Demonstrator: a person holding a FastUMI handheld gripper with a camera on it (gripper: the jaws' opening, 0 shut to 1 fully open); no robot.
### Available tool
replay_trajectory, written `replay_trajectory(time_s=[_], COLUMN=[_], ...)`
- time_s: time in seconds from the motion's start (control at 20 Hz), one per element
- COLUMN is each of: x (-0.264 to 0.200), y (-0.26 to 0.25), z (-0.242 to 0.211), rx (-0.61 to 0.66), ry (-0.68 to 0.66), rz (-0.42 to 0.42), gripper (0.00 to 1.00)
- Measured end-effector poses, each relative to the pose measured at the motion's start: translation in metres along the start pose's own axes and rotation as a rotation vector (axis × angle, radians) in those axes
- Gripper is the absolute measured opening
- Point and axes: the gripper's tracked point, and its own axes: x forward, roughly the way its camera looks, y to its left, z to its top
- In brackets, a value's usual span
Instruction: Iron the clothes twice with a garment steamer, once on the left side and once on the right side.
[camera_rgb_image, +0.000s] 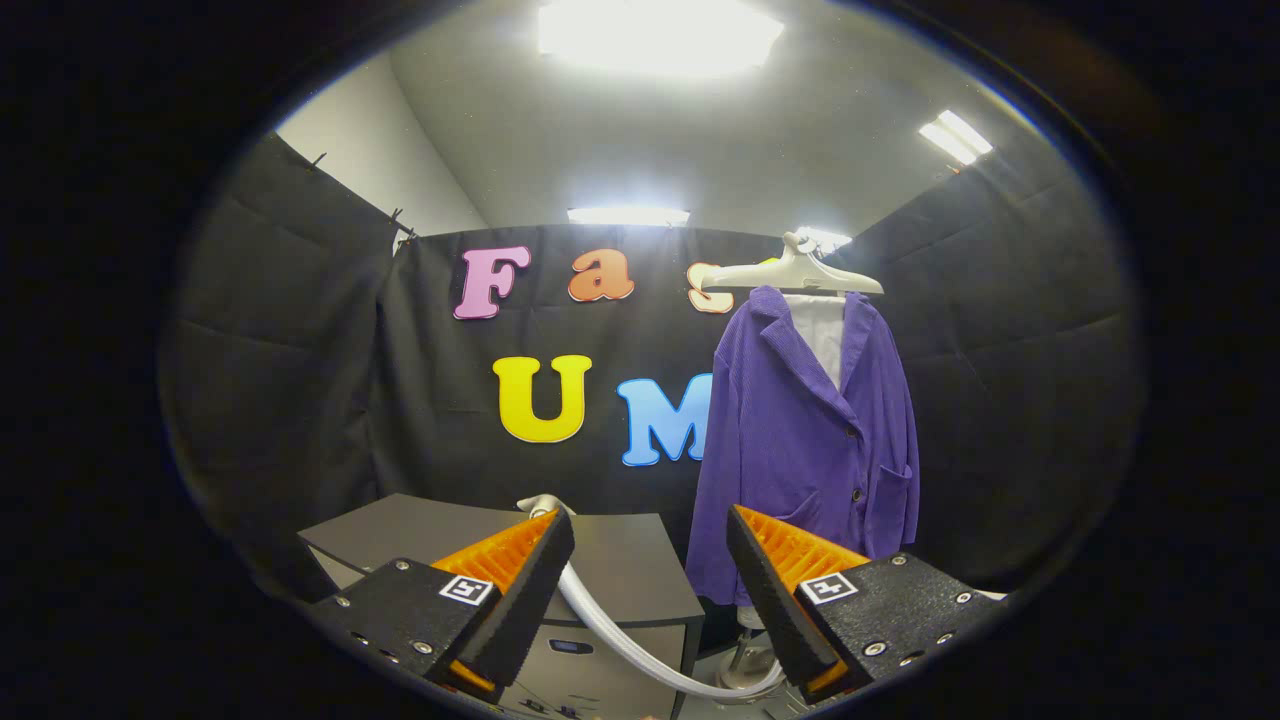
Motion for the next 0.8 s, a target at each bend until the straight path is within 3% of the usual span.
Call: replay_trajectory(time_s=[0.3, 0.55, 0.8], x=[-0.009, -0.007, -0.010], y=[0.008, 0.006, 0.010], z=[0.010, 0.015, 0.023], rx=[0.014, -0.079, -0.077], ry=[0.006, 0.038, 0.068], rz=[0.081, 0.159, 0.270], gripper=[0.95, 0.95, 0.95])
